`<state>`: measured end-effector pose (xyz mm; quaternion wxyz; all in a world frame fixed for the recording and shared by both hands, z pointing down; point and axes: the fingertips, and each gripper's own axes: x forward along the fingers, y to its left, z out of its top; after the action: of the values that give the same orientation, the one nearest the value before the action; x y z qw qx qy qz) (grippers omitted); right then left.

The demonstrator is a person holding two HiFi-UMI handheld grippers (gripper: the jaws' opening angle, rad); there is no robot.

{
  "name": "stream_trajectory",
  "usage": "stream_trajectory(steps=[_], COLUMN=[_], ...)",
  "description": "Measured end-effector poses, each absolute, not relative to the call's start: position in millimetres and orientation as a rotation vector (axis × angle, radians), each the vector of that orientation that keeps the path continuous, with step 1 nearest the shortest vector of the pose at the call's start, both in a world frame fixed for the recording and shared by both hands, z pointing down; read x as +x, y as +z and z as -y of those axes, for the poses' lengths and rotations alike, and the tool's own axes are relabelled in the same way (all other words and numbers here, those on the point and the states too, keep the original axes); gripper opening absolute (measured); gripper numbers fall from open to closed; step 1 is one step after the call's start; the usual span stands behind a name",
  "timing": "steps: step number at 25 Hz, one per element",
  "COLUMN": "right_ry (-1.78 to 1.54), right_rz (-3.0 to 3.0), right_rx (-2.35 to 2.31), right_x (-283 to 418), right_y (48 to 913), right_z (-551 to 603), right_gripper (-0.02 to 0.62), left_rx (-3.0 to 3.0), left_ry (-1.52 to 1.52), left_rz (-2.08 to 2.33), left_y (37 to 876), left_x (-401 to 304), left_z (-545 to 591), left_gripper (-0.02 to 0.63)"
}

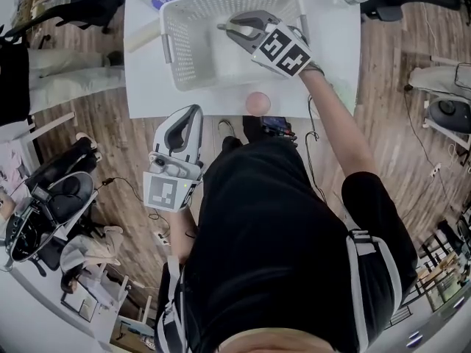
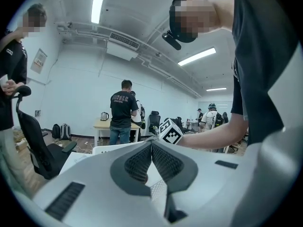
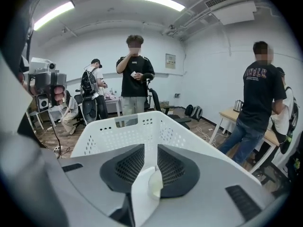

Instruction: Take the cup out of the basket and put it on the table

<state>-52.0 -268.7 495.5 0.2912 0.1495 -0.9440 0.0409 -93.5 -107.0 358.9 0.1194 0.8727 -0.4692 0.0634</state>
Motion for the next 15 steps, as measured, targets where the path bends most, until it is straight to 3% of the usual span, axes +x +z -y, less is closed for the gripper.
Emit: stream_trajectory(steps=[15], right_ry=[0.171], right_rz=[2.343], right_rx=[0.284], right_x=[-56.3], right_y=[588.2], right_z=[274.7], right_gripper=[0.092], left_rx=[2.499], left_ry=[0.2], left_rz=[1.413], left_y=[367.0], left_x=[-98.3], left_z=[110.7], left_gripper=[0.021])
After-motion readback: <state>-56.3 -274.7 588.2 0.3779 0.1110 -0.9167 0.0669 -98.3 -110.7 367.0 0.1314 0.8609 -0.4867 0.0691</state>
